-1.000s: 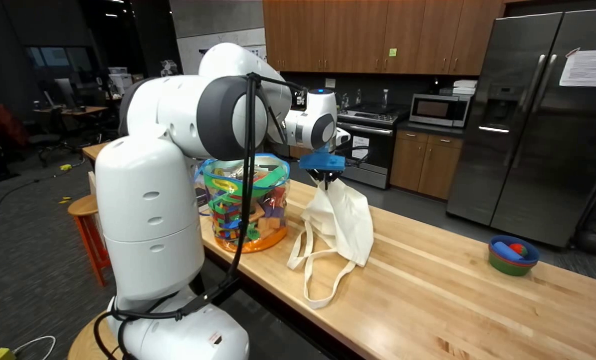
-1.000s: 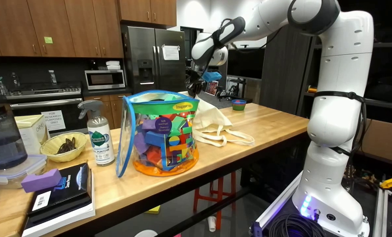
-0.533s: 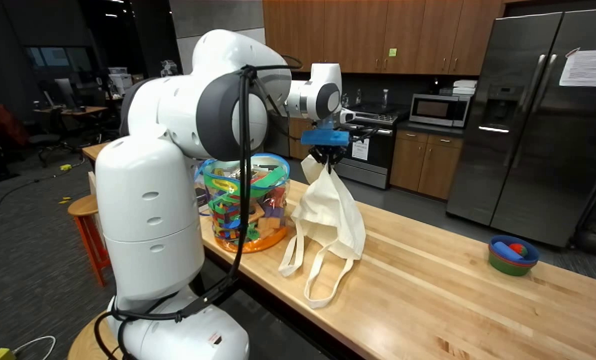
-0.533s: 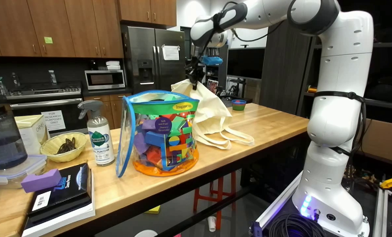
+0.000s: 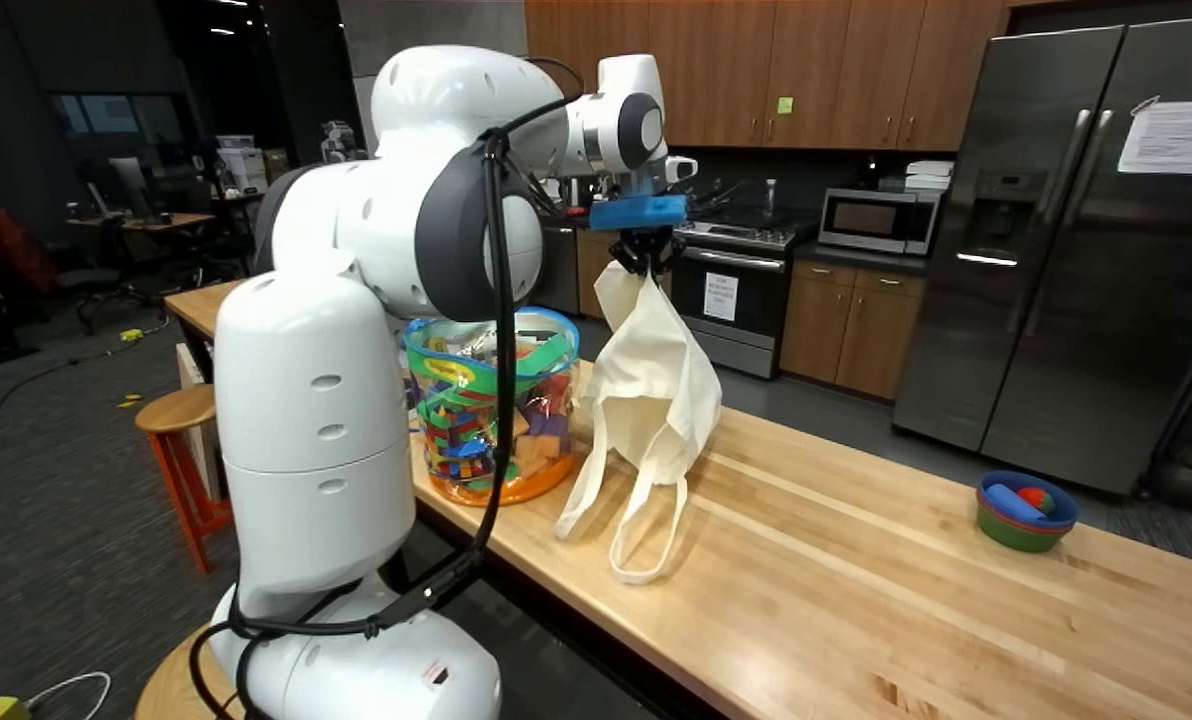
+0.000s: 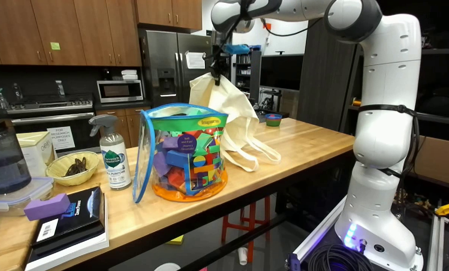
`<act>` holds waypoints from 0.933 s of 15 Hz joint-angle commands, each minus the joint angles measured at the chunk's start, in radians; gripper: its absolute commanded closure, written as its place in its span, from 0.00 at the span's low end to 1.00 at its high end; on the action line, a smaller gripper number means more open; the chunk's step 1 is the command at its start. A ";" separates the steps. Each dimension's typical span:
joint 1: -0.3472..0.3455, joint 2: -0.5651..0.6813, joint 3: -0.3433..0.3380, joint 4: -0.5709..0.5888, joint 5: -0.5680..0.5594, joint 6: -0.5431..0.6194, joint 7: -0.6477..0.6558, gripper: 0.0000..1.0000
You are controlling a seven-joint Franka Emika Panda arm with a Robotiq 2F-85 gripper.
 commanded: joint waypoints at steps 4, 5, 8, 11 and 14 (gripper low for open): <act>0.096 0.154 0.036 0.397 -0.111 -0.212 0.076 0.99; 0.111 0.167 0.037 0.442 -0.130 -0.234 0.085 0.99; 0.154 0.199 0.033 0.564 -0.185 -0.293 0.108 0.99; 0.185 0.196 0.036 0.631 -0.222 -0.313 0.119 0.99; 0.230 0.184 0.040 0.670 -0.265 -0.317 0.125 0.99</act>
